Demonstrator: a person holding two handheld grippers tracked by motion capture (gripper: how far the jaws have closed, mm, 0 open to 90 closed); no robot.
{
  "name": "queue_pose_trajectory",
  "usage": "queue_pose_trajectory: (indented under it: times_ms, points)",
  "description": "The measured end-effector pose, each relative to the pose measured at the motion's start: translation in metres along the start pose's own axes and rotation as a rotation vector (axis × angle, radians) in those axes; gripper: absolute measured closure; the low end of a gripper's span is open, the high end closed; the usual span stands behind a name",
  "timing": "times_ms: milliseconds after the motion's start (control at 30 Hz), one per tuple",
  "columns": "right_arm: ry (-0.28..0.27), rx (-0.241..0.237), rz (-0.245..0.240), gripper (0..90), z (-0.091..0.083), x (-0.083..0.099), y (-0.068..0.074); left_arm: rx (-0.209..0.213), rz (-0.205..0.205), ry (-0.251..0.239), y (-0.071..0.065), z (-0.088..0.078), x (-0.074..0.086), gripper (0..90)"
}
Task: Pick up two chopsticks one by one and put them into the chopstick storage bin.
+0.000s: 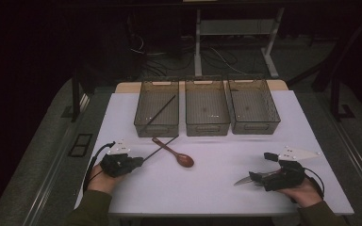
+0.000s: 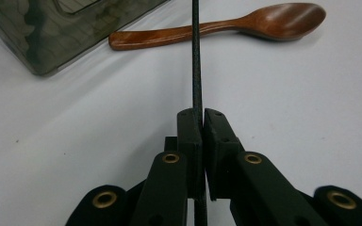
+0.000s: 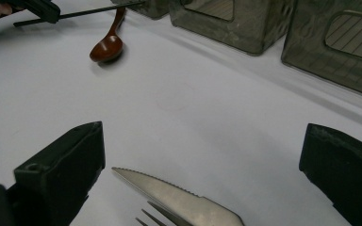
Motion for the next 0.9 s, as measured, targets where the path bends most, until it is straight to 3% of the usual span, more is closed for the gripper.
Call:
queue_pose_trajectory:
  times_ms: [533, 900]
  points:
    - [0.015, -0.013, 0.015, 1.1, 0.006, 0.003, 0.001, 0.038, 0.009, -0.022, -0.019, -0.011, -0.018, 85.5]
    - [0.014, -0.01, 0.018, 1.1, 0.006, 0.003, 0.0, 0.037, -0.022, -0.058, -0.02, -0.018, -0.027, 85.5]
Point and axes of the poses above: each handheld gripper's, and its own axes: z roughly forward along the jaws, x roughly out of its underside, y roughly to its left, the point moved 9 cm from there along z, roughly forward along the jaws, and after that the axes turned 5 degrees about -z, right-handed, at the moved point
